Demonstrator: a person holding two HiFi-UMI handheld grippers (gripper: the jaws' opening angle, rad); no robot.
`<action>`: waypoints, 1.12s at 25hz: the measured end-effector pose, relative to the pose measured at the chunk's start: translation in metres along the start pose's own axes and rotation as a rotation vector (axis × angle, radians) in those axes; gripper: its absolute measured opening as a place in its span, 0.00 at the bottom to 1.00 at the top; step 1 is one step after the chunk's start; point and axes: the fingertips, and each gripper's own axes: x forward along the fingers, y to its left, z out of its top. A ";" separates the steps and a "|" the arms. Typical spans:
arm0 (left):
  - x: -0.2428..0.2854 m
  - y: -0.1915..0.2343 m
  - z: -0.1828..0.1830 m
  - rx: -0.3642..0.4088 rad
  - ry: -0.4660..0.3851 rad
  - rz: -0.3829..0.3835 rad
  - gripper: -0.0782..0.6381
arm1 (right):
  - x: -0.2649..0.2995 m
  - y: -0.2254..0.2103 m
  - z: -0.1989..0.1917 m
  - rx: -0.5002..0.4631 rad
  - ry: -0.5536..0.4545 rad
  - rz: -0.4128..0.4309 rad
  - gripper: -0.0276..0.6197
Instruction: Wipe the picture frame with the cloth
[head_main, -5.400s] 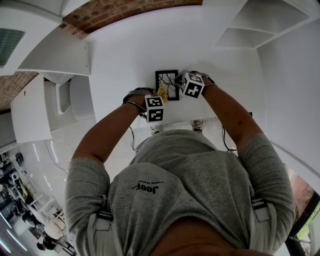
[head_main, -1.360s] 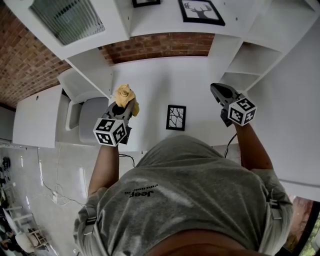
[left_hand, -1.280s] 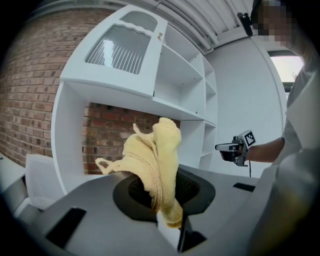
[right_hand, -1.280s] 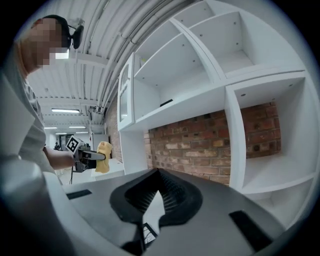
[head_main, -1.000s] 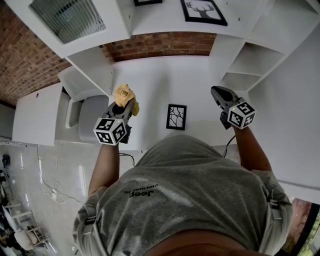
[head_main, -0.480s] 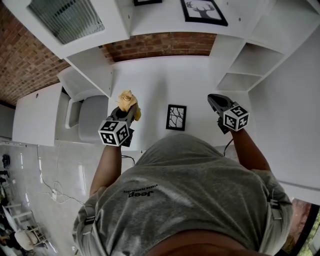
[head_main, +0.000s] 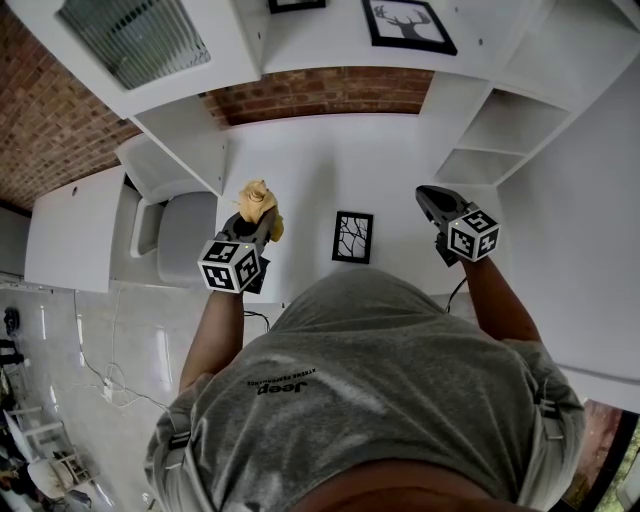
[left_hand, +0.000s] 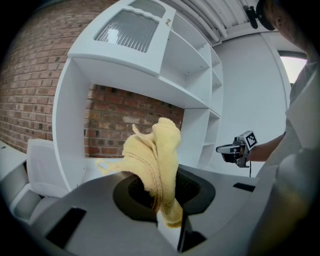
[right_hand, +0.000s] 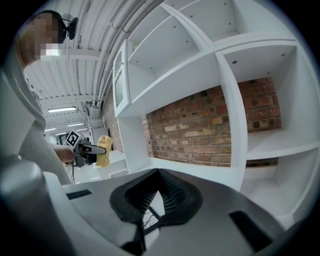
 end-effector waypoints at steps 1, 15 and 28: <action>0.000 -0.001 -0.001 0.001 0.002 -0.001 0.22 | 0.000 0.000 0.000 0.001 0.001 0.001 0.07; -0.001 -0.004 -0.004 0.002 0.006 -0.006 0.22 | -0.001 0.003 -0.005 -0.024 0.017 -0.003 0.07; -0.005 -0.007 -0.008 -0.001 0.008 -0.005 0.22 | 0.000 0.012 -0.012 -0.096 0.064 0.001 0.07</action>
